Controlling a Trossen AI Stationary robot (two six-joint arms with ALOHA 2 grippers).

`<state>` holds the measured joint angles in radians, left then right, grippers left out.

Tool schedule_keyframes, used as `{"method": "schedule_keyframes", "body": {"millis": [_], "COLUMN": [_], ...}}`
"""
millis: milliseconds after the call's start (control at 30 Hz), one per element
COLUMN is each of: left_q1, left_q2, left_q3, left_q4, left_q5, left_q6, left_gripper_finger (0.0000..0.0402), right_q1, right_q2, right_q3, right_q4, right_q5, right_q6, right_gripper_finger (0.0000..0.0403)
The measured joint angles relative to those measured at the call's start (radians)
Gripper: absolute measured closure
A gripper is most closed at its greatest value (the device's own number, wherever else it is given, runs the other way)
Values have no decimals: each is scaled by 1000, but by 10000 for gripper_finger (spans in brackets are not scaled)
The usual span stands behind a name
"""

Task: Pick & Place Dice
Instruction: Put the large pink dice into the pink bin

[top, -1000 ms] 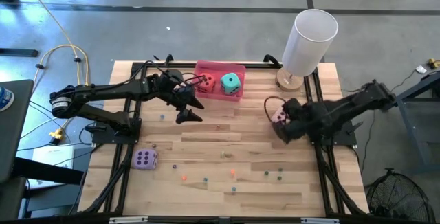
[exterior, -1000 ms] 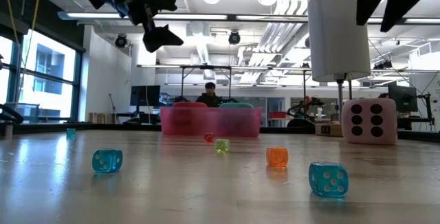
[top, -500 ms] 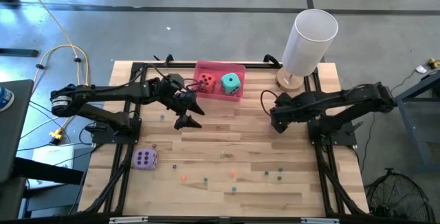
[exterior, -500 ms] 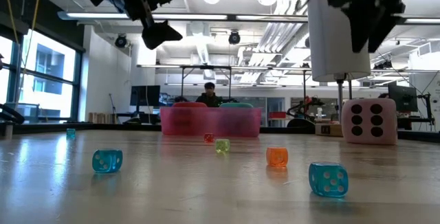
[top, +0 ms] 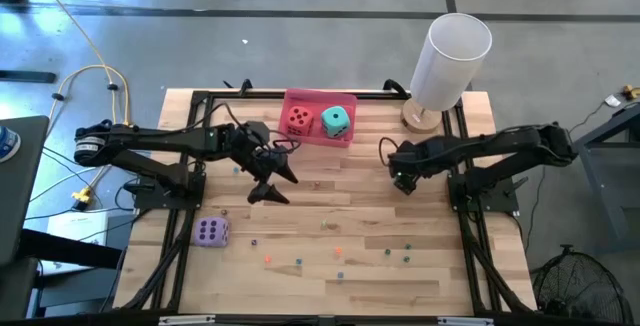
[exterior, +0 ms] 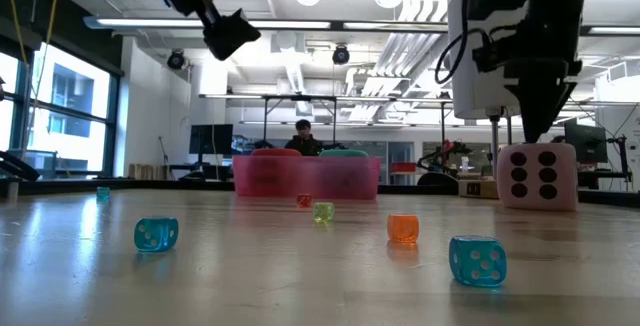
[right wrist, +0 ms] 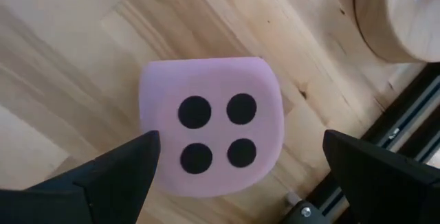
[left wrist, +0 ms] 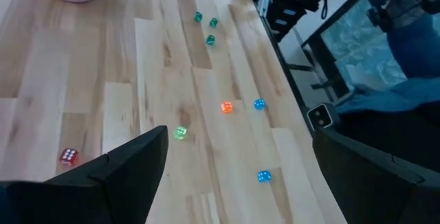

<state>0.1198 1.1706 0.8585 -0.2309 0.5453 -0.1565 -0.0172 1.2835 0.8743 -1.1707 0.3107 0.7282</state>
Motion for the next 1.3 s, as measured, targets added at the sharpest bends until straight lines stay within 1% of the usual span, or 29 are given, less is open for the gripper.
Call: {"method": "schedule_keyframes", "body": {"millis": [133, 267, 367, 767, 867, 1033, 1167, 1300], "left_q1": [-6, -6, -6, -6, -6, -6, -5, -5], "left_q2": [0, 0, 0, 0, 0, 0, 0, 0], "left_q3": [0, 0, 0, 0, 0, 0, 0, 0], "left_q4": [3, 2, 2, 1, 1, 1, 1, 1], "left_q5": [0, 0, 0, 0, -1, -26, -27, -27], "left_q6": [2, 11, 10, 11, 11, 11, 11, 11], "left_gripper_finger": [49, 49, 49, 49, 49, 49, 49, 49], "right_q1": [-19, -26, -25, -25, -25, -36, -44, -44], "right_q2": [0, 0, 0, 0, -3, -24, -50, -68], "right_q3": [-1, -1, -2, -2, -2, -2, -2, -2], "right_q4": [9, 32, 38, 25, 15, 5, 6, 7], "right_q5": [-12, -64, -83, -65, -47, -49, -51, -61], "right_q6": [-37, -69, -82, -123, -119, -110, -101, -127], "right_gripper_finger": [3, 3, 3, 3, 3, 3, 3, 3]}}
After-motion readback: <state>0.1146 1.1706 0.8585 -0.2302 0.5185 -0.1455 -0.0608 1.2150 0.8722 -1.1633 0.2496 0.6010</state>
